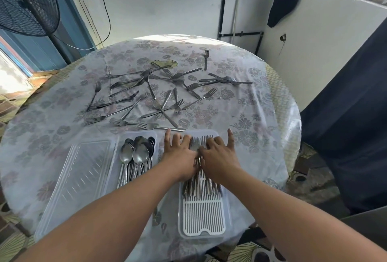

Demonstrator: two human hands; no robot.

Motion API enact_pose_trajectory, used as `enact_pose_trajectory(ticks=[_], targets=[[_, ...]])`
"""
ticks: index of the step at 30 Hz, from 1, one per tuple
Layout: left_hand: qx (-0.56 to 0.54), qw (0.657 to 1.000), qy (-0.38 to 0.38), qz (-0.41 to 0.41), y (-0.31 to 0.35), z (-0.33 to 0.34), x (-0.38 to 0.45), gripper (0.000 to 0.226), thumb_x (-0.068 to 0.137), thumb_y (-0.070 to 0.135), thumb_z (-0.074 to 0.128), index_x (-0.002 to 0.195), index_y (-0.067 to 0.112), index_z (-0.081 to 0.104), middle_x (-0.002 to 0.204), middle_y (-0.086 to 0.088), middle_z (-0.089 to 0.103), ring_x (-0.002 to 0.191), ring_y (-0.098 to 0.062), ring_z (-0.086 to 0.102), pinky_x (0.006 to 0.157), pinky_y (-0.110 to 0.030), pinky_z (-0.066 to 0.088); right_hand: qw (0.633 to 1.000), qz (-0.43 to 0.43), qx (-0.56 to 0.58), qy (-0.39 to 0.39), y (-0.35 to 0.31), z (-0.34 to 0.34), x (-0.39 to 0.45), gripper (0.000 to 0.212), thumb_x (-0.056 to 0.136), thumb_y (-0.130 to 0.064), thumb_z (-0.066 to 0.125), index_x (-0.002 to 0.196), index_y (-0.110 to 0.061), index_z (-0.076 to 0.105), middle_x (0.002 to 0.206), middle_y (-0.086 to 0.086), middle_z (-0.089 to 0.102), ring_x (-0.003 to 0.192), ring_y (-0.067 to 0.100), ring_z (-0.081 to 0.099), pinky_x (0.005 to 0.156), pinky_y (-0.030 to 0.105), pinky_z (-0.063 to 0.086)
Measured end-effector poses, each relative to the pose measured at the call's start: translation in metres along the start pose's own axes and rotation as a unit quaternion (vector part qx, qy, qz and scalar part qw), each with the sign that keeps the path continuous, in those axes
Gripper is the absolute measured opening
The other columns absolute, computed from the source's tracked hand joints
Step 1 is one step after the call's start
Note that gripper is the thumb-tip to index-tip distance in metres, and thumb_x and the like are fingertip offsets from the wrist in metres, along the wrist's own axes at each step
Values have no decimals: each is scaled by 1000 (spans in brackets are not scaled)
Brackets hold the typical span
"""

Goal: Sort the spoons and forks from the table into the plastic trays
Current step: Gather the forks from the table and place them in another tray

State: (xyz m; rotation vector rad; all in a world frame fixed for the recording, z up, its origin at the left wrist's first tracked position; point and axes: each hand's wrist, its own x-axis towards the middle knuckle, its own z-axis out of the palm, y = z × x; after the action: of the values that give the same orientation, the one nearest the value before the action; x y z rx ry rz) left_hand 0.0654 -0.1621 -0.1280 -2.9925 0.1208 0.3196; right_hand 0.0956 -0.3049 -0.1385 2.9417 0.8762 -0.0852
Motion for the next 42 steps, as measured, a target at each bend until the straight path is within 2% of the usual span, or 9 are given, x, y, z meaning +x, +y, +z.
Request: enact_pose_trajectory(ticks=[7, 13, 17, 21, 29, 33, 37, 40, 42], targets=[[31, 999, 27, 7, -16, -11, -4, 42, 88, 61, 59, 124, 41, 67, 157, -7, 20, 147, -38, 5, 111, -63, -30, 1000, -7, 21, 22, 1, 1, 3, 42, 99, -47, 48, 136, -30, 53, 140, 5, 54, 142, 30, 37, 116, 70, -18], [57, 998, -12, -4, -12, -15, -5, 52, 86, 74, 57, 129, 46, 63, 164, -12, 9, 149, -44, -1, 108, -67, -30, 1000, -27, -6, 4, 4, 2, 10, 74, 87, -77, 47, 146, -33, 46, 149, 8, 46, 149, 31, 26, 113, 70, -22], [61, 998, 11, 4, -10, -14, -11, 54, 86, 64, 66, 135, 42, 58, 164, -14, 8, 149, -44, -2, 106, -63, -33, 1000, -27, -7, 2, 7, 3, 12, 70, 86, -75, 51, 135, -26, 56, 147, 8, 45, 148, 30, 27, 115, 70, -17], [44, 999, 6, -17, -4, -14, -13, 51, 85, 59, 69, 130, 37, 59, 164, -12, 9, 150, -43, -2, 113, -65, -25, 999, -50, 8, 8, 6, 5, 11, 68, 89, -70, 49, 145, -34, 44, 146, 7, 45, 147, 31, 28, 115, 70, -19], [-4, 999, 34, -28, -13, -1, -15, 59, 81, 81, 51, 127, 45, 63, 159, -7, 20, 148, -38, 6, 115, -64, -21, 997, -66, 29, -15, 10, 3, 10, 60, 93, -63, 42, 149, -42, 42, 151, 7, 39, 150, 31, 21, 113, 71, -20], [-111, 990, 72, -48, -18, -8, -16, 54, 88, 66, 55, 136, 42, 55, 149, -6, 29, 139, -34, 17, 121, -52, 4, 991, -26, 123, 40, 10, 0, 12, 44, 99, -53, 43, 140, -40, 52, 138, 2, 51, 142, 28, 35, 120, 64, -14], [-260, 941, 173, -132, -24, -17, -3, 45, 94, 35, 60, 137, 23, 53, 125, -6, 56, 116, -28, 47, 94, -38, 40, 965, 45, 227, 123, 0, -10, 21, 39, 99, -44, 50, 135, -36, 60, 130, -2, 58, 128, 26, 46, 114, 48, 18], [-405, 875, 182, -195, -32, -29, 5, 25, 95, 29, 60, 118, 21, 60, 94, 1, 66, 87, -24, 64, 72, -37, 53, 939, 73, 306, 137, -12, -23, 34, 32, 98, -42, 54, 129, -39, 63, 123, -6, 59, 123, 21, 47, 106, 43, 24], [-426, 863, 174, -207, -43, -34, 7, 14, 96, 31, 61, 107, 22, 61, 85, 3, 67, 80, -23, 66, 70, -39, 56, 919, 96, 356, 137, -24, -29, 45, 30, 98, -43, 55, 126, -38, 65, 119, -8, 61, 122, 20, 49, 104, 41, 27]])
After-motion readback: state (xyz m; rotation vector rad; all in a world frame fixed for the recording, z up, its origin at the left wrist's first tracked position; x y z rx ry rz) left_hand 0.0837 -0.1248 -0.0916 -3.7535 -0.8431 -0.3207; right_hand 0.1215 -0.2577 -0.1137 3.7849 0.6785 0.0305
